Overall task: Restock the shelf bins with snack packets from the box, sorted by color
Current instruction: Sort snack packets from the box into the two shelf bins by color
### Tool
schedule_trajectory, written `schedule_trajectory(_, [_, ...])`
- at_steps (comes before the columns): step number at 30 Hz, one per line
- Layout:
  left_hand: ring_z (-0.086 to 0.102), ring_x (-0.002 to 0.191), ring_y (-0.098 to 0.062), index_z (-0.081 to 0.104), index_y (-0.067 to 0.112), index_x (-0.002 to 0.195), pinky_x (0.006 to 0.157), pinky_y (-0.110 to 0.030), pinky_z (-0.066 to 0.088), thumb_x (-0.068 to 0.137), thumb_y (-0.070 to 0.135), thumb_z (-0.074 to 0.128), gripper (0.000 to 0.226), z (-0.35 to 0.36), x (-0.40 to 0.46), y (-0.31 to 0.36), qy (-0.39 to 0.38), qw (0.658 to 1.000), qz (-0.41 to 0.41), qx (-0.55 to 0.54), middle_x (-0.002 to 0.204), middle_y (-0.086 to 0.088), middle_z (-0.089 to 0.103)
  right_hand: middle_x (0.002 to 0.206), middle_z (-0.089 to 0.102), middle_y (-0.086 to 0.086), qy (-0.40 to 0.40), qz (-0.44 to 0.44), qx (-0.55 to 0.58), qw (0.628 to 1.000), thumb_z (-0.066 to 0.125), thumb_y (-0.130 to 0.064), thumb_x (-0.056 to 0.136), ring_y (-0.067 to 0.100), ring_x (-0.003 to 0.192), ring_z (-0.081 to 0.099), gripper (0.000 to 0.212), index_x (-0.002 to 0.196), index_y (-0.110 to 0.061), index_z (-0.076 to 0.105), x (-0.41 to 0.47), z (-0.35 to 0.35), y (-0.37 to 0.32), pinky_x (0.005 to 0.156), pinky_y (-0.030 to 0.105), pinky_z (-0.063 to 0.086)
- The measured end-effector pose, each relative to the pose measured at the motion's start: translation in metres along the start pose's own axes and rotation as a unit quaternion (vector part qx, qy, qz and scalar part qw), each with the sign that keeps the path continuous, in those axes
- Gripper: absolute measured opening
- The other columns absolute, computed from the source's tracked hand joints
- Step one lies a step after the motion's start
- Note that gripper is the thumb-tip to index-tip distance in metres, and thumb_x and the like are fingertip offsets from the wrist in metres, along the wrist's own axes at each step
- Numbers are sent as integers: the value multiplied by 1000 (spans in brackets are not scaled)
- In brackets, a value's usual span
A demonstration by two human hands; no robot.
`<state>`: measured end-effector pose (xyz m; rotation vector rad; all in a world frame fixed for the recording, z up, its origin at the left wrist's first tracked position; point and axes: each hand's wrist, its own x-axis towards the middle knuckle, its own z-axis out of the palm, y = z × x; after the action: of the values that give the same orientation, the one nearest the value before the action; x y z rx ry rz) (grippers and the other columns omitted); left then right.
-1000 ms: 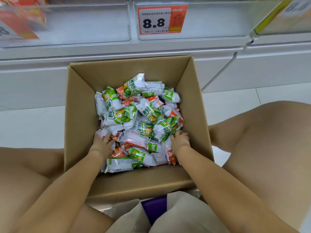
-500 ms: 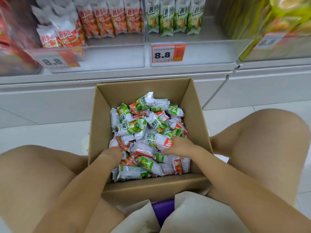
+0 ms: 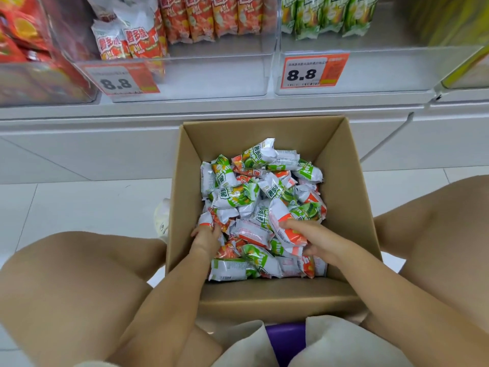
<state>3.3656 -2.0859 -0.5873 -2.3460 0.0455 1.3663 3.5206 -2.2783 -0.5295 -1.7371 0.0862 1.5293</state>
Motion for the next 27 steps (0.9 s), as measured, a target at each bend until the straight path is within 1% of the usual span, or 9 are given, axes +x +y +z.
schedule_trajectory(4, [41,127,-35,29,19,146,95,-38,42,99,21,44,49,-23,-21,-24,35,985,-66,-158,152,-15,18,88,63,1,-9,-9,68,998,71,-31,81,15,87,60,30,106,-16,65,-1,14,-3,96,39,50])
schedule_trajectory(8, [54,103,-30,51,17,128,83,-38,47,99,19,40,31,-48,-45,-48,55,920,-45,-387,133,-14,41,100,69,5,-46,-45,175,983,70,-25,82,18,85,67,22,102,-17,66,-11,29,-11,92,40,50])
schedule_trajectory(10, [55,96,-25,57,21,123,76,-31,44,98,19,42,29,-56,-57,-55,83,875,-13,-477,131,-10,50,117,64,4,-27,-66,164,984,75,-39,76,18,93,67,50,120,-19,61,-15,34,-14,85,37,52])
schedule_trajectory(12, [58,96,-19,50,29,135,76,-26,43,92,17,53,45,-66,-75,-61,116,830,17,-545,136,-5,52,137,53,-2,23,-83,130,988,77,-60,66,20,117,57,87,139,-25,46,-20,39,-15,96,43,48])
schedule_trajectory(14, [59,92,-19,37,32,145,75,-22,42,85,18,64,67,-75,-95,-71,152,794,35,-587,132,-5,54,132,56,-3,76,-117,124,982,61,-70,76,19,118,55,77,139,-27,46,-24,43,-21,96,44,46])
schedule_trajectory(17, [56,101,-18,43,27,140,84,-25,46,78,23,75,69,-83,-117,-92,237,710,23,-662,121,-2,54,104,68,4,90,-144,202,965,45,-56,94,18,87,64,49,125,-20,56,-34,43,-35,71,34,49])
schedule_trajectory(19, [57,103,-18,47,22,134,84,-28,52,76,16,79,67,-83,-129,-110,289,619,17,-730,121,-3,51,105,68,5,64,-169,257,949,48,-47,96,18,85,67,42,125,-17,56,-44,44,-48,74,35,54])
schedule_trajectory(22, [58,98,-16,44,14,133,68,-20,54,75,-1,76,68,-78,-142,-136,345,429,26,-834,117,-5,51,96,70,3,18,-188,287,939,60,-36,87,20,90,67,37,117,-15,58,-57,47,-69,81,38,57])
schedule_trajectory(27, [62,93,-14,41,18,139,79,-26,51,83,6,70,64,-71,-147,-169,349,47,104,-930,116,-4,55,90,69,5,14,-206,231,951,69,-26,76,15,76,67,51,123,-9,58,-66,69,-97,65,27,54])
